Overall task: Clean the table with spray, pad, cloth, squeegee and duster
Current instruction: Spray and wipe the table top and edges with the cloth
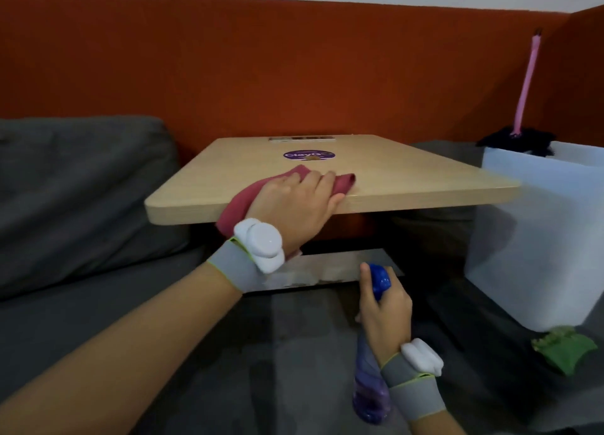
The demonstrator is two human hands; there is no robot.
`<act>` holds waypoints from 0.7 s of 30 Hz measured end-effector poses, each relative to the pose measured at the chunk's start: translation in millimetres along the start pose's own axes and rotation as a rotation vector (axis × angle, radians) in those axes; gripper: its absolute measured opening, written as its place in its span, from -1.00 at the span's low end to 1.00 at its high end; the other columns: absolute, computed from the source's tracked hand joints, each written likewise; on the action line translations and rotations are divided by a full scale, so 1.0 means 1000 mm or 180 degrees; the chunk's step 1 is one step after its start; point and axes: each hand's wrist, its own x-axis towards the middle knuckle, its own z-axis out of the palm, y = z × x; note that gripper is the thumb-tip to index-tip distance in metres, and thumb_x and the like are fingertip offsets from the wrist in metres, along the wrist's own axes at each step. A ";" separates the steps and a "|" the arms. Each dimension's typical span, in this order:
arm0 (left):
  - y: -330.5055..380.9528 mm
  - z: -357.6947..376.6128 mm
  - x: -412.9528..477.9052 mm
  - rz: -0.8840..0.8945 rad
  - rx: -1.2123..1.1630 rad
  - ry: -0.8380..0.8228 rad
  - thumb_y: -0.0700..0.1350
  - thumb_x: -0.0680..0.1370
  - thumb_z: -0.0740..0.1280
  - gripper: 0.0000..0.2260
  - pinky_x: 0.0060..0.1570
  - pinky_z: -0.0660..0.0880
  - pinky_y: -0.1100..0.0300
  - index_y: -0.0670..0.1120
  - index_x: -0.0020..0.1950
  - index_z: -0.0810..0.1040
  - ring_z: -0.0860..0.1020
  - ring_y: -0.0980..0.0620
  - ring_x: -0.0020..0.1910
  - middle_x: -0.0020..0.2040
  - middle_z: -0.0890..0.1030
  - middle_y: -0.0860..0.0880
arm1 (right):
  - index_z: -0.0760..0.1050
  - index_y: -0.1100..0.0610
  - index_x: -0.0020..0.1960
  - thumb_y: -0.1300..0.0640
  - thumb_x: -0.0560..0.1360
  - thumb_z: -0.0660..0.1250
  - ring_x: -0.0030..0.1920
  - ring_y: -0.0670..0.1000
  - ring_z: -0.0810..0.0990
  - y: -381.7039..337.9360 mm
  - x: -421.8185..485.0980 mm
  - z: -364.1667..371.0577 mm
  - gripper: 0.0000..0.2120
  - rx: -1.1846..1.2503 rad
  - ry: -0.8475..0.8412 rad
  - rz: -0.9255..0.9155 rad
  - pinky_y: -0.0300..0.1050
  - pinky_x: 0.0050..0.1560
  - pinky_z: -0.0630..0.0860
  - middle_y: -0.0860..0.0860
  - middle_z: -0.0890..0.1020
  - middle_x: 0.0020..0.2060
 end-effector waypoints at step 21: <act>-0.082 -0.007 -0.049 -0.0451 -0.0453 -0.0025 0.13 0.59 -0.15 -0.52 -0.07 0.51 0.07 0.10 0.41 0.33 0.59 -0.01 0.07 0.16 0.61 0.06 | 0.31 0.00 -0.26 -0.26 0.55 0.11 -0.47 0.07 0.53 -0.052 -0.023 0.076 -0.62 0.0341 -0.0525 -0.0469 -0.04 -0.37 0.45 0.02 0.45 -0.43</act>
